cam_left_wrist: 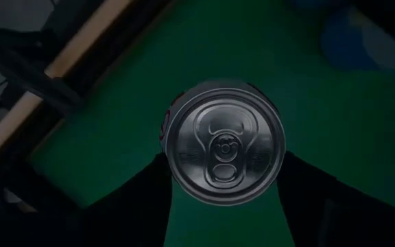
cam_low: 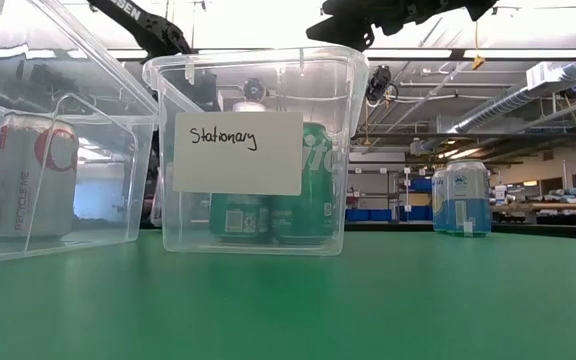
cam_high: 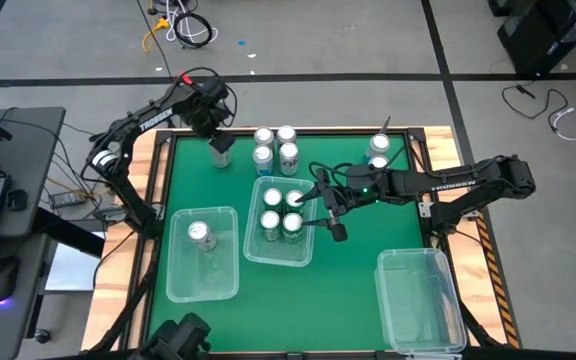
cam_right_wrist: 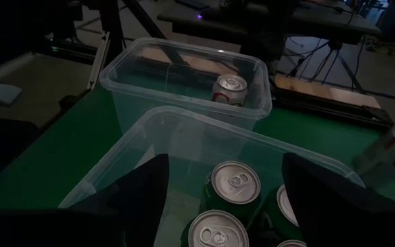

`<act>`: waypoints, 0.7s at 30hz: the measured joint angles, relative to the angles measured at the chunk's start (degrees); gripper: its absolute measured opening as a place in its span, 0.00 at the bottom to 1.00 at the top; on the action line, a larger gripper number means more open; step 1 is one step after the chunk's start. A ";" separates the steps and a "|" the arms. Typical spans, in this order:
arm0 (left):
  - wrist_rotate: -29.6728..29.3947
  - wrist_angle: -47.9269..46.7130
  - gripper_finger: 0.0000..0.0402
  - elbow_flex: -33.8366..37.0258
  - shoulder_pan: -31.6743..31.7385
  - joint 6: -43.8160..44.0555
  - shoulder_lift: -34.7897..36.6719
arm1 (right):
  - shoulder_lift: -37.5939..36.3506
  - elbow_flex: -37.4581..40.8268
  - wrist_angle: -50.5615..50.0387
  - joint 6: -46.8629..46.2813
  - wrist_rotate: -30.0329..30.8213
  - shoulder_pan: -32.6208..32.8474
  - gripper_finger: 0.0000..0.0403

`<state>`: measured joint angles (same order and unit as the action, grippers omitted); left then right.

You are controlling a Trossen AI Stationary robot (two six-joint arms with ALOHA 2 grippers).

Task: Sort soda cans
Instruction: Put the silver soda can into the bottom left bin

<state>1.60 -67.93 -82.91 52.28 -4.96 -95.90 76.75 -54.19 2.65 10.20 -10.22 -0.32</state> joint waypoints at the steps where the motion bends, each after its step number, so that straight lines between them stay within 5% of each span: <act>1: -0.03 -1.16 0.54 -0.11 -0.30 -0.35 0.33 | 0.00 0.00 -0.06 0.00 0.00 -0.02 0.67; 21: -9.72 -18.77 0.54 -19.09 -17.31 6.94 13.21 | 0.00 0.00 -0.01 0.04 0.01 -0.02 0.67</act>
<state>-8.13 -86.70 -102.01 34.97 1.98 -82.69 76.75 -54.19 2.64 10.24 -10.21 -0.34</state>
